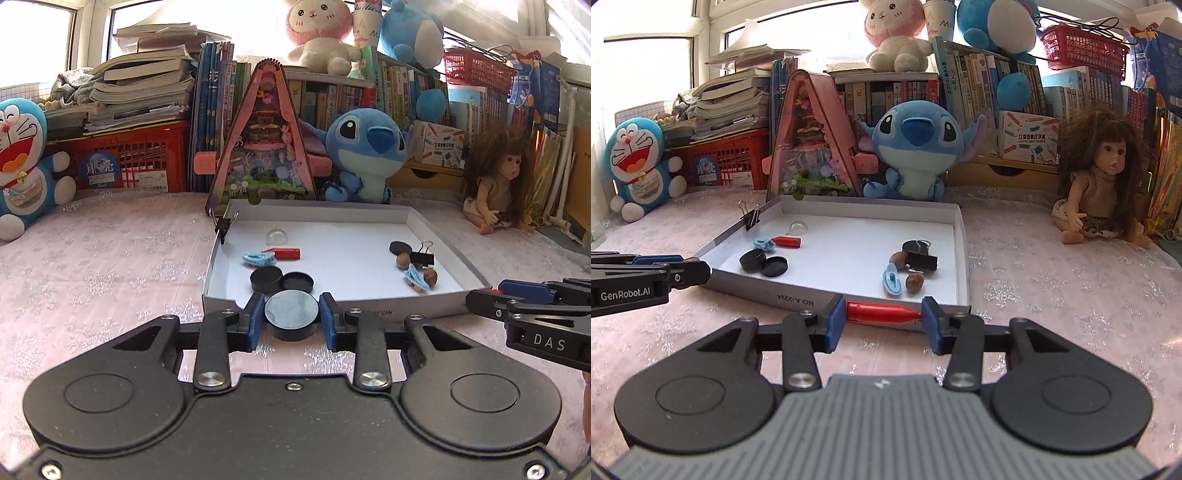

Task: Organize rigid objects

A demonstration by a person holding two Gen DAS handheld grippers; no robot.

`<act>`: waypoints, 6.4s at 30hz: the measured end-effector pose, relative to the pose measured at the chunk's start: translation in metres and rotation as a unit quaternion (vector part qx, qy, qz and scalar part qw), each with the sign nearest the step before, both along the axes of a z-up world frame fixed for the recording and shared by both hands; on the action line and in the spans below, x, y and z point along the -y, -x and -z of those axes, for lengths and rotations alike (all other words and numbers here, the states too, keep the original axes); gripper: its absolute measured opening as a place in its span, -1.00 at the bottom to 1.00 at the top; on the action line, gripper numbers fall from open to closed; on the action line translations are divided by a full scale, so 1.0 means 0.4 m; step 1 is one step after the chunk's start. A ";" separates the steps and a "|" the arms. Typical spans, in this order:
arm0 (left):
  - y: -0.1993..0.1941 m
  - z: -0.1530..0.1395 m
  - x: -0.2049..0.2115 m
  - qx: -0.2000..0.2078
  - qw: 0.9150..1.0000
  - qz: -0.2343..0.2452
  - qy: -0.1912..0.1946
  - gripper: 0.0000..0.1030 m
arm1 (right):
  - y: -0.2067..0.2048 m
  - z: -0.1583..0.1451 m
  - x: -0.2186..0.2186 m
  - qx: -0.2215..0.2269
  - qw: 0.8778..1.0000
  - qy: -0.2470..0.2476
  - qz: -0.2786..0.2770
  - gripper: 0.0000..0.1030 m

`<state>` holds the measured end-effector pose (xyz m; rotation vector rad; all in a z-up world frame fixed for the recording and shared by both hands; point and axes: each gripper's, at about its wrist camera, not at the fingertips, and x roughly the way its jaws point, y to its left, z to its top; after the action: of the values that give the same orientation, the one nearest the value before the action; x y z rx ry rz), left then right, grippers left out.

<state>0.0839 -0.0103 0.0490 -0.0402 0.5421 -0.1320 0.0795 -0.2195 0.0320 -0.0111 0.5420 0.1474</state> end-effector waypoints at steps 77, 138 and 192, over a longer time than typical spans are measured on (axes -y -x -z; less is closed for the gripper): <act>-0.455 -0.002 0.066 -0.059 0.998 0.017 -0.018 0.53 | -0.383 -0.013 0.043 -0.026 0.999 -0.018 0.016 0.53; -0.072 0.161 0.019 -0.084 0.995 -0.026 -0.047 0.99 | -0.053 0.141 0.007 -0.084 0.996 0.016 0.019 1.00; -0.071 0.162 0.020 -0.084 0.995 -0.028 -0.048 1.00 | -0.054 0.142 0.007 -0.084 0.996 0.015 0.019 1.00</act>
<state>0.1123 -0.0181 -0.0156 0.0280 0.7136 -0.0486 0.1010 -0.2225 -0.0249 -0.0169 0.7125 0.1034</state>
